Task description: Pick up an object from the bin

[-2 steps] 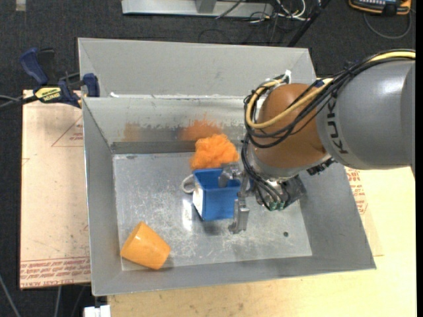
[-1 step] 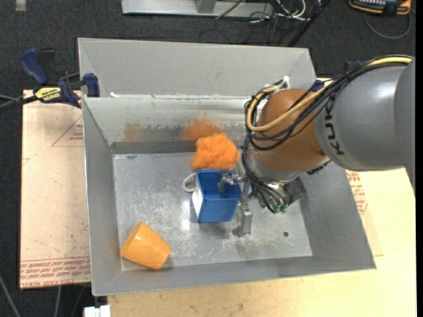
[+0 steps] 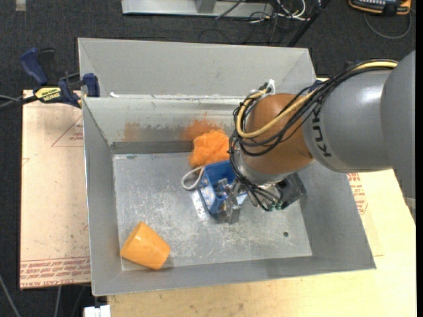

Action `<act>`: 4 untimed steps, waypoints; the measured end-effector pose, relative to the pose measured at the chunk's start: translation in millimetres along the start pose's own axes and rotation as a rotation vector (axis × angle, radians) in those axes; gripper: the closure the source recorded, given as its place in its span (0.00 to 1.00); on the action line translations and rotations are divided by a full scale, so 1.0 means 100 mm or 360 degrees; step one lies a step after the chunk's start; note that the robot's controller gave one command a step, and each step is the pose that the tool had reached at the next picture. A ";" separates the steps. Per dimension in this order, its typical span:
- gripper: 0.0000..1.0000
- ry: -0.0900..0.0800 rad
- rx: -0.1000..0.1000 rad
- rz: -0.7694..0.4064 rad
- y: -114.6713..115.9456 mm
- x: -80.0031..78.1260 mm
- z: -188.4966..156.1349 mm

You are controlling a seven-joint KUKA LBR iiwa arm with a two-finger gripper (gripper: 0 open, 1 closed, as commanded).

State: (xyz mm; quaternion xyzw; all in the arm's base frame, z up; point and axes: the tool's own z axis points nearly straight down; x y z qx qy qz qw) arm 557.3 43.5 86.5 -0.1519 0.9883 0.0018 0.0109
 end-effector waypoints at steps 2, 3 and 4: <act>1.00 0.0015 -0.0005 0.0010 0.02 -0.04 -0.40; 1.00 0.0001 -0.0003 0.0032 -0.06 -0.14 -0.89; 1.00 0.0010 -0.0006 -0.0049 -0.14 -0.22 -1.31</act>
Offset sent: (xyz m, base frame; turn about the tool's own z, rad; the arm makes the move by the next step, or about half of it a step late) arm 0.0100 0.0047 0.0781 0.0124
